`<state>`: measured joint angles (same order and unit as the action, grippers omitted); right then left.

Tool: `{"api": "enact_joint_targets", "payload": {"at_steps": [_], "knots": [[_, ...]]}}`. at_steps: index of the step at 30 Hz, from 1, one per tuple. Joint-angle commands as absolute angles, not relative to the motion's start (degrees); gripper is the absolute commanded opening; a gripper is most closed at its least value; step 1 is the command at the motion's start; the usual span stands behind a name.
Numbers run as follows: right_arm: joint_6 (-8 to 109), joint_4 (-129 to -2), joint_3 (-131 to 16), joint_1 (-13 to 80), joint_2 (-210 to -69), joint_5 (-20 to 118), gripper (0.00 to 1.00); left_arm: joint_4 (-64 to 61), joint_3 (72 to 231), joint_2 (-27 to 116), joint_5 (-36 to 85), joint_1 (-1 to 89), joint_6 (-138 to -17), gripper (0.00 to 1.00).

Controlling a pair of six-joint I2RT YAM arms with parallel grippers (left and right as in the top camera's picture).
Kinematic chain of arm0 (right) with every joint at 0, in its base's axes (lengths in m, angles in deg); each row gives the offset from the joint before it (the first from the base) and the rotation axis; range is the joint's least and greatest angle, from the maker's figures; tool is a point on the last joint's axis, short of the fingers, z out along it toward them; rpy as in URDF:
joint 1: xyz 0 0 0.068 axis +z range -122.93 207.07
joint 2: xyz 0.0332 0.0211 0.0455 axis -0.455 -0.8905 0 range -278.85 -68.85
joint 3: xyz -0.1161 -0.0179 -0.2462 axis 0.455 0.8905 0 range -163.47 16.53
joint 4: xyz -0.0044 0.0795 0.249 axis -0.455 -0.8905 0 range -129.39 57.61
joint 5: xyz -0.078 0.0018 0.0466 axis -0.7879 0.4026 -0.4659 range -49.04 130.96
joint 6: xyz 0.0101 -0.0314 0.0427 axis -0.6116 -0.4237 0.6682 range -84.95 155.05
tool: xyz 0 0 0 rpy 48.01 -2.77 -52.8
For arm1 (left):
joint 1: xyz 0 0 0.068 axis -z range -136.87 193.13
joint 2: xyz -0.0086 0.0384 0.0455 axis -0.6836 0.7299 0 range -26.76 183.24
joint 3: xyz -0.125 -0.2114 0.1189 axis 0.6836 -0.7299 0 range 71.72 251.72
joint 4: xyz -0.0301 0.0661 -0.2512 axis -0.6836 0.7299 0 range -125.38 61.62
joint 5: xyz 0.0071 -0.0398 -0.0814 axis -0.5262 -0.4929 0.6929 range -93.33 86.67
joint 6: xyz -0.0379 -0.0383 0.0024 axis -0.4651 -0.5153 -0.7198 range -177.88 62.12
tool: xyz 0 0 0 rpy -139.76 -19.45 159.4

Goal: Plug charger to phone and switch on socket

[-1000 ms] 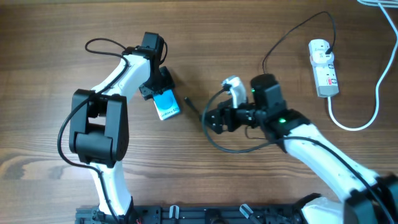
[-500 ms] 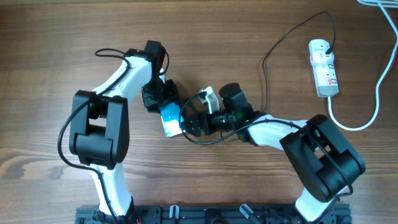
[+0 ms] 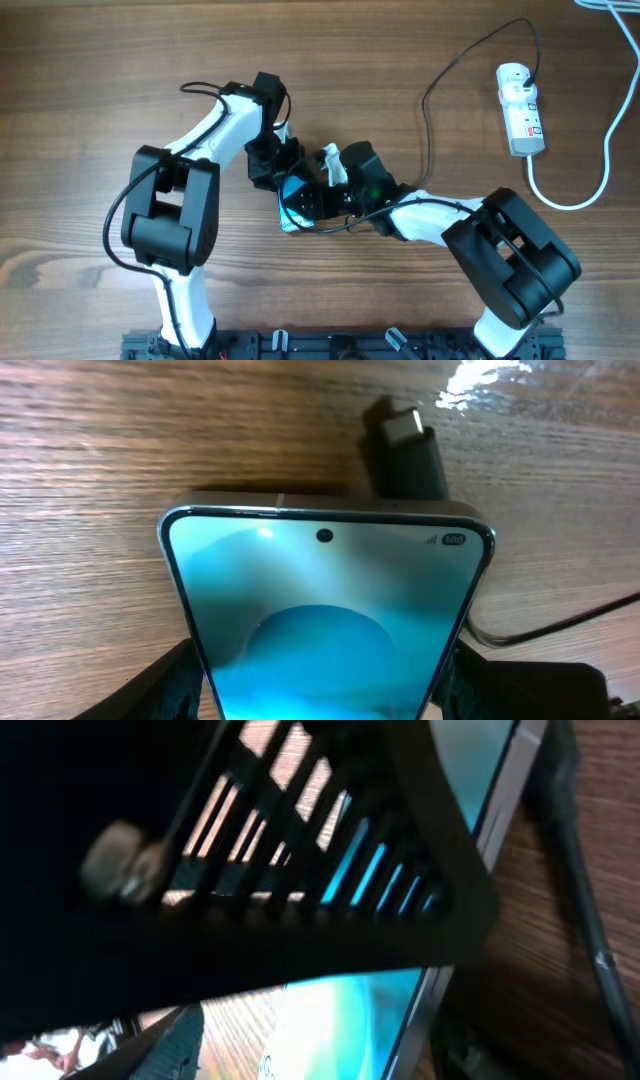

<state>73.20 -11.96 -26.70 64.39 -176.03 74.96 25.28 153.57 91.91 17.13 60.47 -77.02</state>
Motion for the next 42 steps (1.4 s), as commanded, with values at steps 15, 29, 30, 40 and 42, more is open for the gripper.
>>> {"api": "enact_joint_targets", "payload": {"at_steps": [15, 29, 30, 40, 42], "knots": [[80.24, -10.50, -27.02, 62.70, -180.09, 82.56, 0.29, 26.01, 153.15, 90.97, 18.73, 65.52, -76.27, 0.36], [80.35, -8.16, -27.04, 61.37, -179.94, 83.90, 0.04, 27.32, 153.37, 87.72, 18.75, 61.98, -76.05, 0.80], [81.22, -6.78, -27.04, 60.43, -179.66, 86.43, 0.04, 28.21, 154.09, 85.38, 18.75, 60.56, -76.05, 0.81], [128.06, 54.77, -27.04, 50.24, -178.02, 119.20, 0.04, 22.66, 156.50, 59.78, 31.41, 50.83, -70.39, 0.77], [136.52, 62.37, -27.04, 50.24, -177.95, 117.25, 0.04, 21.96, 156.47, 60.24, 35.43, 50.90, -70.00, 0.82]]}}
